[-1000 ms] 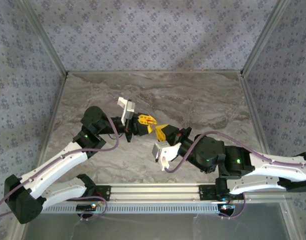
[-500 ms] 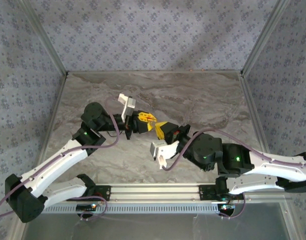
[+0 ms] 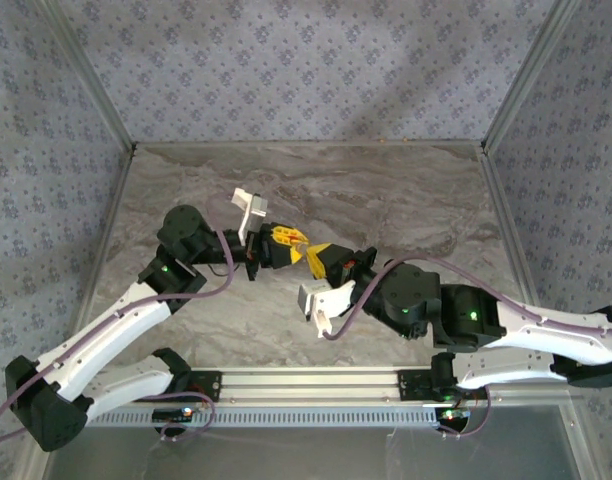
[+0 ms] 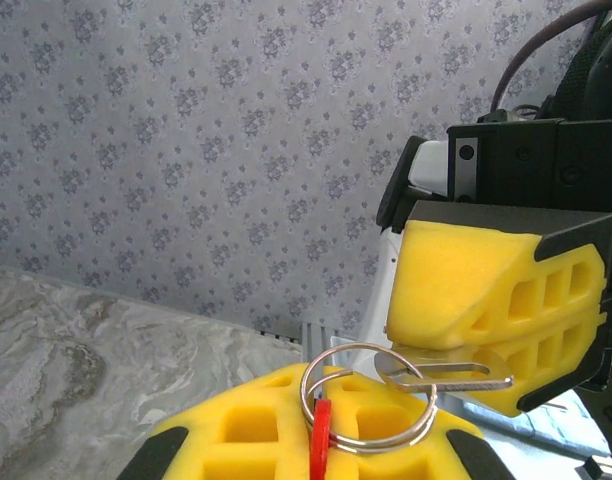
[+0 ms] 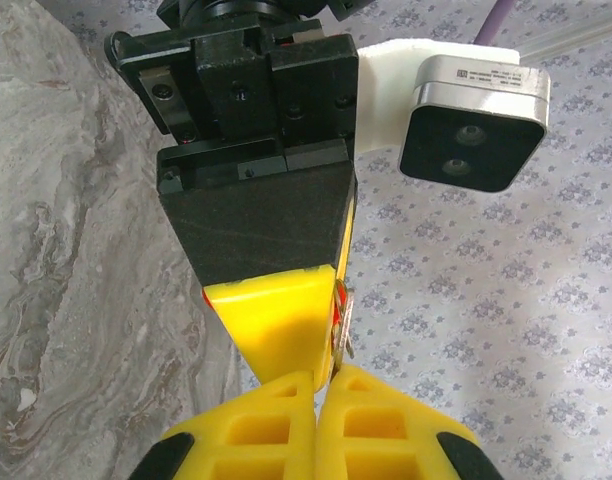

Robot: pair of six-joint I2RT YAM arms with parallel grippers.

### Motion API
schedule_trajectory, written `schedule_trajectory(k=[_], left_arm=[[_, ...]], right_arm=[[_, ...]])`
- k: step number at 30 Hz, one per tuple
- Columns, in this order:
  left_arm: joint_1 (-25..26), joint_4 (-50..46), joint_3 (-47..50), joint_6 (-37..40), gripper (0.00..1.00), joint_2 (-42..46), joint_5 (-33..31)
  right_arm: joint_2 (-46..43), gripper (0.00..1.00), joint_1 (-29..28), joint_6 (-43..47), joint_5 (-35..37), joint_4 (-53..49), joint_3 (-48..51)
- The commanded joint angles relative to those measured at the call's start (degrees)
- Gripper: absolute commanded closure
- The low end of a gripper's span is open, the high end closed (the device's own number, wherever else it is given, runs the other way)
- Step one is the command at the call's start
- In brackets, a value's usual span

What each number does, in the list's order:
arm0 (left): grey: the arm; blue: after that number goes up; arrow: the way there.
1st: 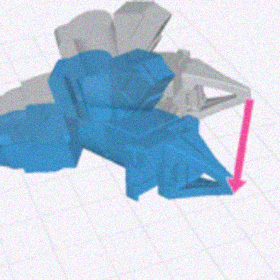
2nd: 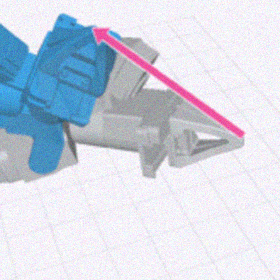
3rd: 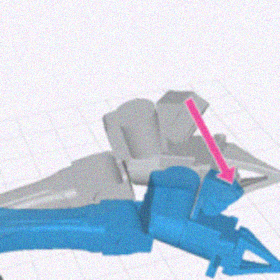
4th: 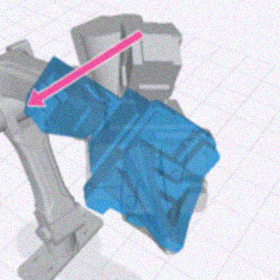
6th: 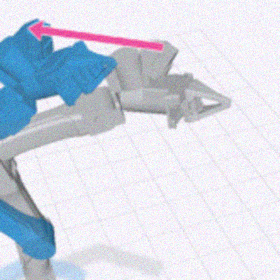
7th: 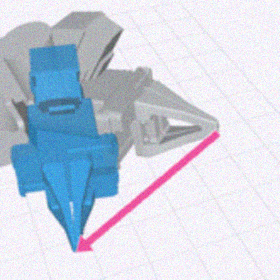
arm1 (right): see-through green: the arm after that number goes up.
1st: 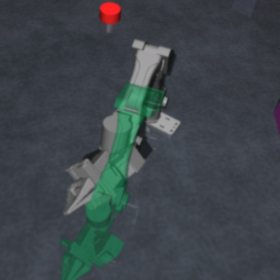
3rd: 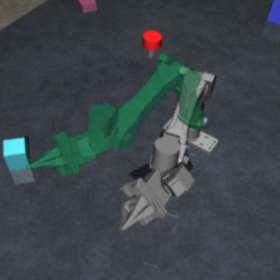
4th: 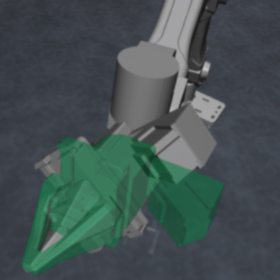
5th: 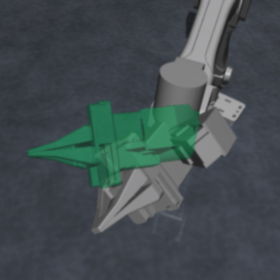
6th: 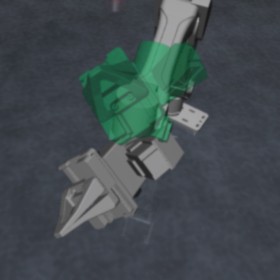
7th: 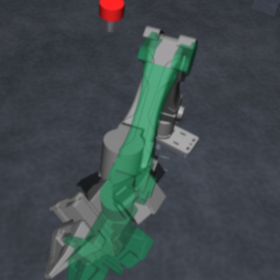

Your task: Remove the keys from the keyring

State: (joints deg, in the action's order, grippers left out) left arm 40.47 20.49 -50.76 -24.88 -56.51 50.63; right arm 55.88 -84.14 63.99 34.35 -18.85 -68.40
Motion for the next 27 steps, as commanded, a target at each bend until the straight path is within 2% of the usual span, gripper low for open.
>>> schedule_trajectory(k=[1, 11, 17, 22, 25, 27], left_arm=[[-1.9, 8.8, -4.5, -3.9, 1.0, 0.8, -3.8], [-1.4, 6.3, -5.6, -3.2, 1.0, 0.4, -3.4], [-1.2, 4.0, -5.6, -0.9, 1.0, 1.4, -3.4], [-1.1, 1.4, -5.7, 1.1, 1.0, 2.5, -3.6], [-1.0, 0.0, -5.5, 2.8, 1.0, 3.5, -4.0], [-1.0, -0.8, -5.8, 3.4, 1.0, 3.8, -4.0]], right_arm=[[2.1, 1.0, -1.9, 5.3, -4.7, -17.3, 3.8], [5.6, 1.0, -1.0, 10.4, -7.4, -19.9, 3.9], [7.7, 1.0, 1.1, 11.5, -11.6, -20.1, 2.0], [8.6, 1.0, 3.0, 7.6, -17.1, -19.4, -1.3], [8.4, 1.0, 5.9, 2.1, -24.0, -20.1, -5.2], [9.2, 1.0, 6.3, 2.5, -22.7, -21.0, -5.6]])
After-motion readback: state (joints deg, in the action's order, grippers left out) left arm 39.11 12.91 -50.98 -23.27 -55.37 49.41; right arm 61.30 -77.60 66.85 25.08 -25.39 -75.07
